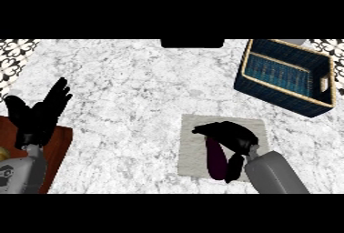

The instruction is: Pick the eggplant from the placemat and place it in the basket

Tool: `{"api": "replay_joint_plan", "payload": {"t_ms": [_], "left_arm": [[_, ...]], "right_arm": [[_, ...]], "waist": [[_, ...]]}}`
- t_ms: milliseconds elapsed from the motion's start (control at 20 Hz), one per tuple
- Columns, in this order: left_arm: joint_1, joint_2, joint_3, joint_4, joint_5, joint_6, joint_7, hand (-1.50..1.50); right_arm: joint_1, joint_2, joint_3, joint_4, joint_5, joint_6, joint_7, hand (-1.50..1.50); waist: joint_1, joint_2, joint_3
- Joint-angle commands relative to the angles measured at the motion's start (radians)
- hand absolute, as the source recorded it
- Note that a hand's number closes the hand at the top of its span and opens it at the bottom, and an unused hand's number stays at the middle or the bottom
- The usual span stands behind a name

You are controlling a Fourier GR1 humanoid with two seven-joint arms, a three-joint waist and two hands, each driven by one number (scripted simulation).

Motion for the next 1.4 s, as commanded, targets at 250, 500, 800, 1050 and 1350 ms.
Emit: {"api": "replay_joint_plan", "payload": {"t_ms": [250,500,800,1050,1350], "left_arm": [[-0.057,0.014,0.03,0.083,-0.013,-0.021,-0.029,0.0],[0.026,-0.007,0.004,-0.075,-0.013,-0.007,0.065,0.0],[-0.012,-0.021,-0.001,-0.029,-0.007,-0.008,0.044,0.0],[-0.058,-0.017,-0.001,-0.022,-0.013,-0.001,0.06,0.0],[-0.01,-0.004,0.015,0.002,0.003,-0.039,0.001,0.0]], "right_arm": [[0.019,0.025,0.089,0.095,0.14,-0.102,-0.083,1.5],[-0.032,0.124,0.037,0.091,0.153,-0.098,0.05,1.5],[0.032,0.167,0.094,-0.113,0.021,-0.374,0.571,1.5],[-0.01,0.168,0.387,-0.13,-0.091,-0.587,0.914,1.5],[-0.066,0.169,0.468,-0.286,-0.209,-0.921,0.931,1.5]], "waist": [[-0.003,0.001,0.0],[0.003,-0.001,0.001],[-0.002,-0.007,0.0],[0.023,0.001,0.001],[0.029,0.001,0.001]]}}
